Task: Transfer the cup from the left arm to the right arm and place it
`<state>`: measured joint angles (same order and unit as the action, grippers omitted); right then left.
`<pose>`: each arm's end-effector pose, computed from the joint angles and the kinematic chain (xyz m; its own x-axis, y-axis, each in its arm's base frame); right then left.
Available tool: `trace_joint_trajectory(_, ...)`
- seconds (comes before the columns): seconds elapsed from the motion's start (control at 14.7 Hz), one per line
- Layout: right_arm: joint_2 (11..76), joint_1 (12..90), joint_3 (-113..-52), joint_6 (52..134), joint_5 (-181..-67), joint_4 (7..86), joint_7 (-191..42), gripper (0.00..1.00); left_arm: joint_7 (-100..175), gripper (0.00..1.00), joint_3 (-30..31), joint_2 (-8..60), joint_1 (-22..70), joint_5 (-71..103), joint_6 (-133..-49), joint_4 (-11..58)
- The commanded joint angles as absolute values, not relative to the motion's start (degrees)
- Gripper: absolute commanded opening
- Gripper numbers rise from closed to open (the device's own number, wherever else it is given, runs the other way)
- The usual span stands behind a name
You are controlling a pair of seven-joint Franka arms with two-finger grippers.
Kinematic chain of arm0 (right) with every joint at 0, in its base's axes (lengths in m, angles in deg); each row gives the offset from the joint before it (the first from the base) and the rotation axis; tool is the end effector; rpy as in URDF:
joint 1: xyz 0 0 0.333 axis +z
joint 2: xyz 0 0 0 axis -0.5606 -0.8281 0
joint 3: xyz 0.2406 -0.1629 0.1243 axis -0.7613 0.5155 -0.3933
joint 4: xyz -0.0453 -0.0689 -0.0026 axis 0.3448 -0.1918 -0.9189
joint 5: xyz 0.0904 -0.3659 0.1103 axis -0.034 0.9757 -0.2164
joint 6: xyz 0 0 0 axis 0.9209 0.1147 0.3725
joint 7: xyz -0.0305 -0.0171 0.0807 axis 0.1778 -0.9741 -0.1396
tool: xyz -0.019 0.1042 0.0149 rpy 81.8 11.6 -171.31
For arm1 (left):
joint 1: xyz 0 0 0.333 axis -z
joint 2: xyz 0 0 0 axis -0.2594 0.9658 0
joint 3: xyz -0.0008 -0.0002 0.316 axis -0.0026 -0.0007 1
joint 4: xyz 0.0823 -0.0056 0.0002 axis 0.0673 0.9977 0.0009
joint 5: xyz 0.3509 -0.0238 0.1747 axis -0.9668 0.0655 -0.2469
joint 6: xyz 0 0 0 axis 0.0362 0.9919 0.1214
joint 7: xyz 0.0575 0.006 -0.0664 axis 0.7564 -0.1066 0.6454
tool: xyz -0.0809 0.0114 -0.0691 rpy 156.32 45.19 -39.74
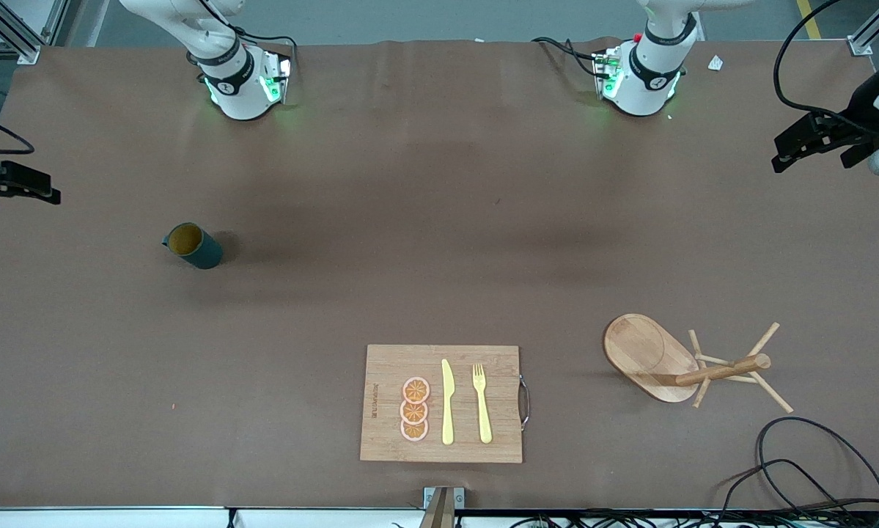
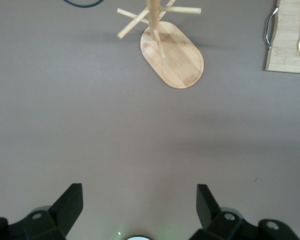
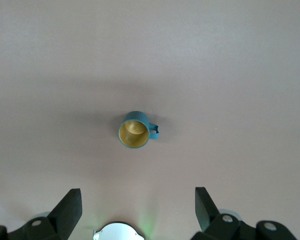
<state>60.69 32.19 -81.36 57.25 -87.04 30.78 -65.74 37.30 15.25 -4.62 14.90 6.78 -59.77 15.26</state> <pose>0.5611 -0.0814 0.6073 0.9817 0.0923 -0.1664 0.0897 -0.9957 -0.0232 0.5202 -0.0328 0.6539 0.9987 0.0512 -0.0060 0.0511 -0.9986 -0.0124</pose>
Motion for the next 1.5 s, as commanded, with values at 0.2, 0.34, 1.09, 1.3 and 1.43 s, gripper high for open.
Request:
trace_joint_trajectory(0.2, 58.75, 31.37, -82.40, 55.12, -90.65, 28.38, -67.49, 1.00, 36.17, 1.00, 15.20, -5.38, 13.81, 7.06, -59.54, 15.46)
trace_joint_trajectory(0.34, 59.10, 31.73, -82.57, 54.42, -90.57, 28.82, -67.49, 1.00, 36.26, 1.00, 15.12, -5.64, 13.89, 7.06, -59.54, 15.38)
trace_joint_trajectory(1.09, 65.60, 34.01, -82.66, 56.08, -88.73, 33.82, -68.19, 1.00, 36.17, 1.00, 13.01, -5.91, 14.42, 6.97, -58.92, 15.90)
trace_joint_trajectory(1.3, 68.32, 34.89, -82.66, 55.64, -88.73, 35.23, -71.18, 1.00, 36.17, 1.00, 12.83, -6.17, 14.33, 7.06, -58.92, 16.25)
trace_joint_trajectory(1.43, 71.83, 34.89, -82.75, 56.34, -88.73, 38.38, -71.36, 1.00, 36.17, 1.00, 12.74, -6.17, 14.33, 7.06, -58.92, 16.34)
